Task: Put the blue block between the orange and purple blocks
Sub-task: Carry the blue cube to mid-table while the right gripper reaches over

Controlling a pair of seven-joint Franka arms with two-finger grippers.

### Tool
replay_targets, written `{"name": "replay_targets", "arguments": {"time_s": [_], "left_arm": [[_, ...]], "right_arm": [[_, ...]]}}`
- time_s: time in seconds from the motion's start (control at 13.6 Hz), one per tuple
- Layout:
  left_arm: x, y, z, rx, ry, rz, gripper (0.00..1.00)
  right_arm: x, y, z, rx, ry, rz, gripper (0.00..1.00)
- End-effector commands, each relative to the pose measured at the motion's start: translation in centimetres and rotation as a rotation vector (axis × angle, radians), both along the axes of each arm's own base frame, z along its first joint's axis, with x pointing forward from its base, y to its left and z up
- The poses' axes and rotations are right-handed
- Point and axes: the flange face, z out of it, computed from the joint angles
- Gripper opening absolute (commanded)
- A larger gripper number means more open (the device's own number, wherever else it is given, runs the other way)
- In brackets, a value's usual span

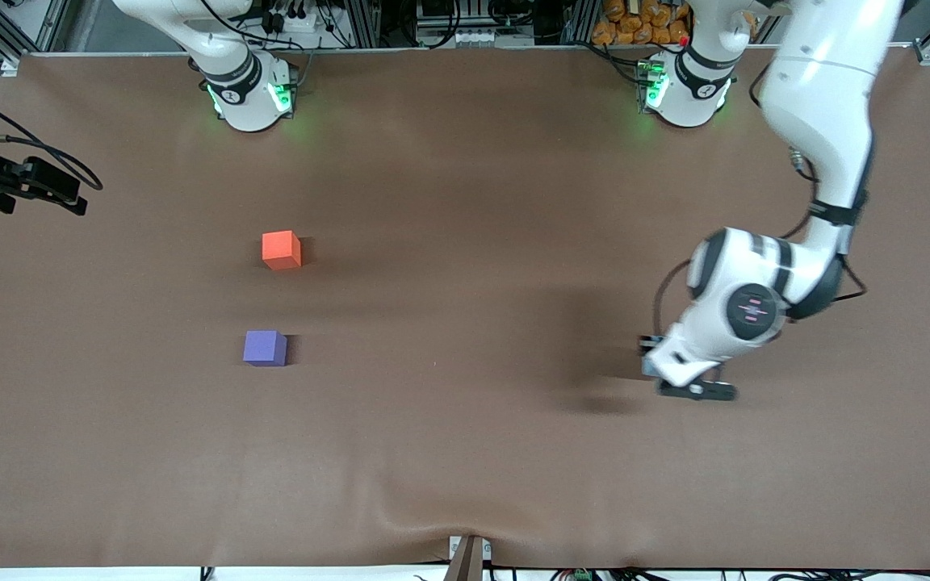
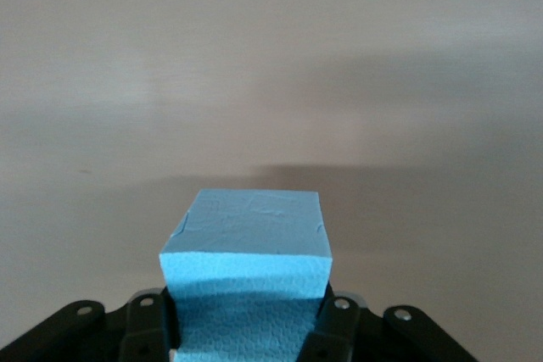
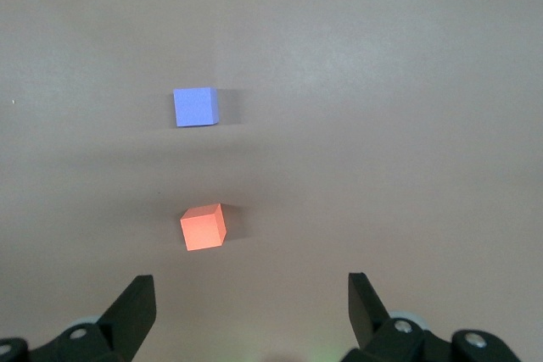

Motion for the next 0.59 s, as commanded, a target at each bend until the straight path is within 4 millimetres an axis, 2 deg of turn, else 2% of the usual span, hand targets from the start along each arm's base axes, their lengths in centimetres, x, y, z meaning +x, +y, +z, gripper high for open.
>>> {"name": "replay_targets", "arguments": {"time_s": [0.0,0.15,0.22,0.29,0.37,0.51], "left_arm": [[-2.2,-8.5,2.0,0.012,-0.025,0.014,0.00],[-3.0,-12.3,2.8,-0.029,-0.033,0.035,0.00],[-4.3,-15.0,2.3,-0.063,-0.008,0.031,0.00],[-4.5,-16.6,2.4,-0.086,-0.006,0.034,0.00],[-5.1,-18.4,2.0,-0.093,-0.004,0.038,0.00],[-6.9,-23.2,1.4,-0.104,-0.010,0.098,0.00]], "right_arm": [[-0.1,0.2,-0.1,0.001,-0.001,-0.013,1.00],[-0.1,0.2,-0.2,0.001,-0.001,-0.013,1.00],[-0.1,0.3,-0.2,0.001,-0.001,-0.011,1.00],[-0.1,0.3,-0.3,0.001,0.002,-0.011,1.00],[-0.1,0.7,-0.4,0.001,0.005,-0.005,1.00],[-0.1,2.5,-0.6,-0.002,0.007,-0.019,1.00]]}}
